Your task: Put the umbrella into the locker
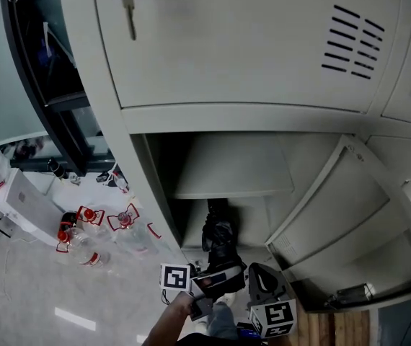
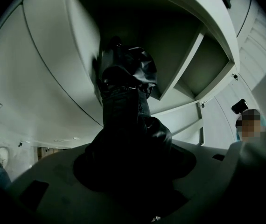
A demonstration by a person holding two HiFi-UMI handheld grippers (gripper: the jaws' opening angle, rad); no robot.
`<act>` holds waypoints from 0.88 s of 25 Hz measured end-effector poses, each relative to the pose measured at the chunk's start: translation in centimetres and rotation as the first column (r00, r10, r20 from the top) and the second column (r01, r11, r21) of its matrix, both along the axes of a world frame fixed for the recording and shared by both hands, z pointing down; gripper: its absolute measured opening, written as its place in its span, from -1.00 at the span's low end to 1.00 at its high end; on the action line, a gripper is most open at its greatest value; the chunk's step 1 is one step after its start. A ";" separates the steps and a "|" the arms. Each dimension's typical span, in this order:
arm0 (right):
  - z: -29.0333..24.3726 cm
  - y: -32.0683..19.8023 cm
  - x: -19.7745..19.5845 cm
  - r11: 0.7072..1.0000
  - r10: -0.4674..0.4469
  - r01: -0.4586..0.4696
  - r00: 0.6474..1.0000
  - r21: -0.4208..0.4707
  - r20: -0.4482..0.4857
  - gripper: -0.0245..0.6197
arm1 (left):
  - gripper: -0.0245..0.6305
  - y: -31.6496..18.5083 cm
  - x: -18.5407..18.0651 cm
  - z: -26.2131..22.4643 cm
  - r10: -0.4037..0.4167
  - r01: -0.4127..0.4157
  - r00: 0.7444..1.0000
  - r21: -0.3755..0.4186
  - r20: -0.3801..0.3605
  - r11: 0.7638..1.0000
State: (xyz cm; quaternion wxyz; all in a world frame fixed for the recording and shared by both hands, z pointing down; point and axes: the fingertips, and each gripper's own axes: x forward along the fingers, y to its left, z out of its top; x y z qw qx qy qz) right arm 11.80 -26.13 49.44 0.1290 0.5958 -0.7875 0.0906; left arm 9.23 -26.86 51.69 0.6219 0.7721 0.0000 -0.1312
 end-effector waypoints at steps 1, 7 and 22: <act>0.0 -0.2 0.0 1.000 -0.001 0.001 1.000 -0.002 0.000 -0.92 | -0.10 -0.2 0.0 0.1 -0.001 0.001 1.000 -0.003 0.000 1.000; 0.5 -1.0 0.0 1.000 -0.011 0.011 1.000 -0.015 0.001 -0.92 | -0.10 -1.4 0.2 0.2 -0.010 0.010 1.000 -0.012 -0.023 1.000; 1.1 -1.5 0.7 0.999 -0.002 0.003 1.000 -0.036 0.009 -0.92 | -0.02 -3.6 0.3 0.0 -0.033 0.018 0.985 -0.088 -0.167 0.996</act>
